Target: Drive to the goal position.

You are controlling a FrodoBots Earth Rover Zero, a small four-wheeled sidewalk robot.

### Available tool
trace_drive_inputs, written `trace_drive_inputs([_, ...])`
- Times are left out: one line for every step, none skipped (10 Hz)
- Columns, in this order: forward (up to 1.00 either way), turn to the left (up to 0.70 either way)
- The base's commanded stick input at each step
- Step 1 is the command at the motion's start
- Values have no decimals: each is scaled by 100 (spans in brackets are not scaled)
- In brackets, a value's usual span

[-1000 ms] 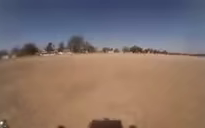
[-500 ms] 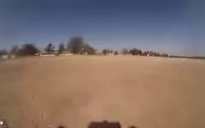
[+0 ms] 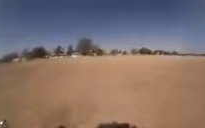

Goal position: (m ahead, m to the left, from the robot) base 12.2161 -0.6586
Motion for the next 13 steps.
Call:
trace_drive_inputs([70,27])
trace_drive_inputs([70,27])
trace_drive_inputs([70,27])
trace_drive_inputs([70,27])
trace_drive_inputs([70,16])
trace_drive_inputs([70,0])
trace_drive_inputs([70,0])
trace_drive_inputs([70,0])
trace_drive_inputs([70,0])
trace_drive_inputs([70,0])
trace_drive_inputs([70,0])
trace_drive_inputs([70,0])
trace_drive_inputs([70,0])
